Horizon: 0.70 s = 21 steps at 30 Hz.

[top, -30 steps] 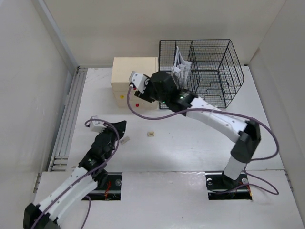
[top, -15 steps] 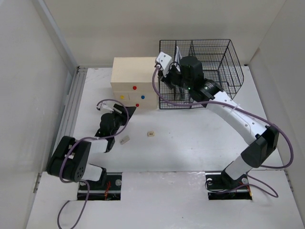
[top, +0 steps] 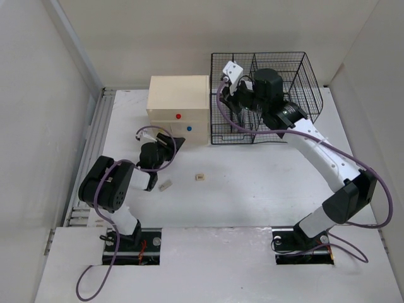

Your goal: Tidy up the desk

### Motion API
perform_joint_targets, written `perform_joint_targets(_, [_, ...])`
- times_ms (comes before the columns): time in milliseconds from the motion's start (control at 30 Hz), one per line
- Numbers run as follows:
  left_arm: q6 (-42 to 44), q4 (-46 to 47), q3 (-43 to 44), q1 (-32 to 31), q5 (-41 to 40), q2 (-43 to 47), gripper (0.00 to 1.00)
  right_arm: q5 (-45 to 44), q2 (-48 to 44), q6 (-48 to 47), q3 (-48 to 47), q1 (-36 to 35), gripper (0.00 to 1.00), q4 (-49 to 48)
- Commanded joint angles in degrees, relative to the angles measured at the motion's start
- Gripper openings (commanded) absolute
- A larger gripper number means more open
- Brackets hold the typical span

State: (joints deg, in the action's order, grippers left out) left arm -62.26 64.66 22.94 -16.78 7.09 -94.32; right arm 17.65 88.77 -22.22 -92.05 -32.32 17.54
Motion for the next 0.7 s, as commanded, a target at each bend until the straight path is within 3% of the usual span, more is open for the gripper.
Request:
perform_joint_targets(0, [-0.32, 2.66, 1.85, 0.25, -1.20, -1.12, 0.48, 2.30, -2.11, 1.30, 0.12, 0.06, 0.15, -2.42])
perform_joint_targets(433, [0.21, 3.27, 5.36, -0.80, -11.13, -7.54, 0.48, 3.53, -2.11, 1.83, 0.64, 0.06, 0.16, -2.42])
perform_joint_targets(667, [-0.84, 4.68, 7.30, -0.80, -11.14, -11.67, 0.47, 3.53, -1.58, 1.83, 0.64, 0.06, 0.16, -2.42])
